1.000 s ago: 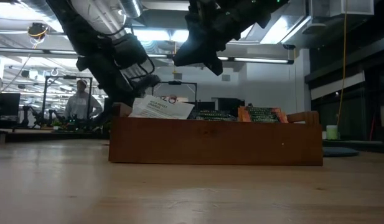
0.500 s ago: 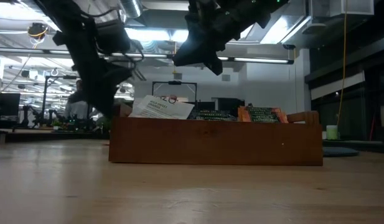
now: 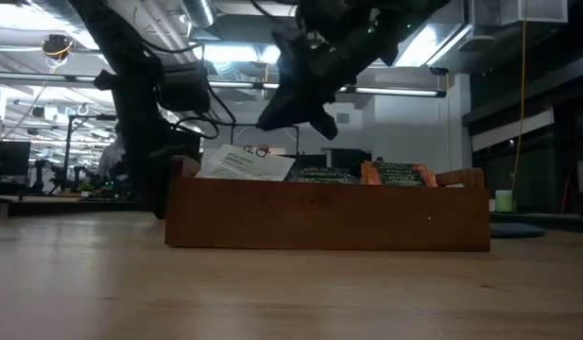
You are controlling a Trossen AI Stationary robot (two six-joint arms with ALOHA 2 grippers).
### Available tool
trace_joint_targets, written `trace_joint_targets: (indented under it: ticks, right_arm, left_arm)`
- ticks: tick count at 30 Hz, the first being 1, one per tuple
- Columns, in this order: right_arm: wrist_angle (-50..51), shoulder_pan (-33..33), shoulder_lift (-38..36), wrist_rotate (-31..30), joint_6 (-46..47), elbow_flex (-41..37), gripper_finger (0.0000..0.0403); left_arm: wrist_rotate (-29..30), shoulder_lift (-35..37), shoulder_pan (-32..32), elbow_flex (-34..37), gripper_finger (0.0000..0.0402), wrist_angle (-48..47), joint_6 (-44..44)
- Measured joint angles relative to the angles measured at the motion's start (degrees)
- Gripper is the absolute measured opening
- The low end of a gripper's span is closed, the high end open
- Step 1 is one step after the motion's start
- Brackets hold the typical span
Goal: Pick & Place Tea
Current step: Put the white tea bag into the left section of the wooden organizer
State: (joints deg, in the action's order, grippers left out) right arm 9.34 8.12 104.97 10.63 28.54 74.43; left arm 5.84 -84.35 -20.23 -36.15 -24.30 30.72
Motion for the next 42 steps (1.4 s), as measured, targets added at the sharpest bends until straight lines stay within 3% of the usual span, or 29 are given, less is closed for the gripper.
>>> trace_joint_targets:
  ticks: [8,17,31,42]
  right_arm:
    - [-0.8,3.0,4.9,0.0,4.2,0.0,0.0047]
    - [-1.9,4.6,8.1,6.0,2.0,0.1,0.0051]
    - [-5.3,4.6,10.6,4.3,9.1,0.1,0.0213]
    - [-5.7,4.6,14.8,4.5,16.0,0.2,0.0219]
  left_arm:
    - [0.7,-2.2,0.5,0.0,0.0003,2.8,0.9]
    - [0.8,-2.4,5.0,0.1,0.0002,6.8,4.4]
    - [-0.2,-3.2,9.8,0.4,0.0002,14.2,4.8]
    - [-2.5,-8.1,11.7,0.1,0.0002,22.3,6.3]
